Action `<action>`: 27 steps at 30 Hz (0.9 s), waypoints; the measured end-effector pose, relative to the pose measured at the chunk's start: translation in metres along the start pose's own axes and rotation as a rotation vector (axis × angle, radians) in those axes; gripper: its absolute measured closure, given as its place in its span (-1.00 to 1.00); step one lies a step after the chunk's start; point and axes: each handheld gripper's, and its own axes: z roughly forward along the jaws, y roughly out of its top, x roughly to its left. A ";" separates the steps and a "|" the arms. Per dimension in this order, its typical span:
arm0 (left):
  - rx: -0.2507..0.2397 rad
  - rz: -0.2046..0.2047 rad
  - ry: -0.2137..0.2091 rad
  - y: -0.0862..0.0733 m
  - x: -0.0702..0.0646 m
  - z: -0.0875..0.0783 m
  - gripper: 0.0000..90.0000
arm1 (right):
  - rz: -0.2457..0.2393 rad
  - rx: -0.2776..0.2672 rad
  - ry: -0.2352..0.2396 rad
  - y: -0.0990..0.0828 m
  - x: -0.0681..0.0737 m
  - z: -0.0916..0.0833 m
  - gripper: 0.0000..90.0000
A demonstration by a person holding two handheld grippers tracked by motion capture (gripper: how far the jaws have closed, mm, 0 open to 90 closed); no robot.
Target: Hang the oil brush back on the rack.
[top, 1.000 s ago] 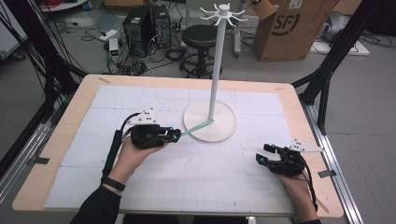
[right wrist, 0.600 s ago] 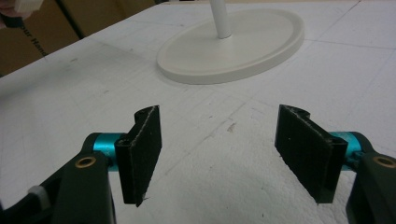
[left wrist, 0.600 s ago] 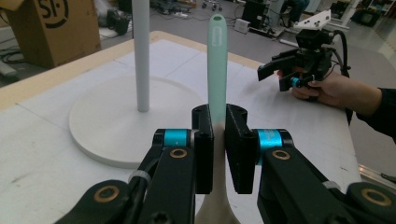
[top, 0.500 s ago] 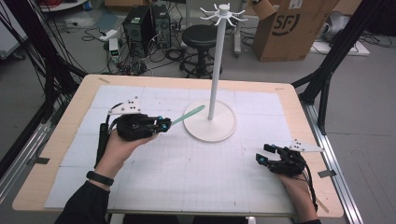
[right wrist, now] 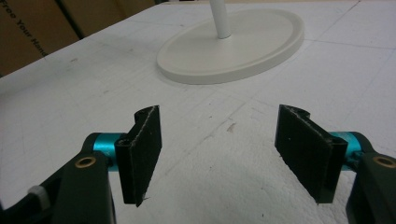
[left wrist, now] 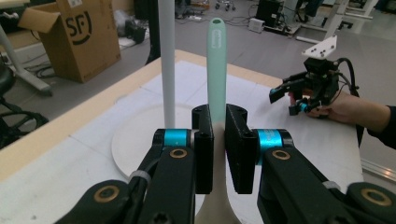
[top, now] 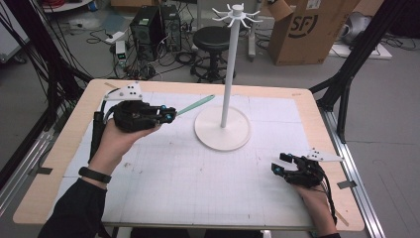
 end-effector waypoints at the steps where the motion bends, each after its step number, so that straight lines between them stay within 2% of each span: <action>1: -0.003 0.003 0.001 0.005 0.000 -0.001 0.82 | 0.001 -0.001 -0.001 0.000 0.000 0.000 -0.30; 12: -0.010 0.028 0.040 0.050 0.005 -0.016 0.82 | 0.003 -0.001 0.000 0.000 0.000 0.000 -0.30; 21: -0.013 0.043 0.056 0.071 0.006 -0.020 0.83 | 0.004 0.000 -0.001 0.000 0.000 0.000 -0.30; 27: -0.034 0.044 0.061 0.085 0.004 -0.023 0.83 | 0.004 0.000 -0.001 0.000 0.000 0.000 -0.30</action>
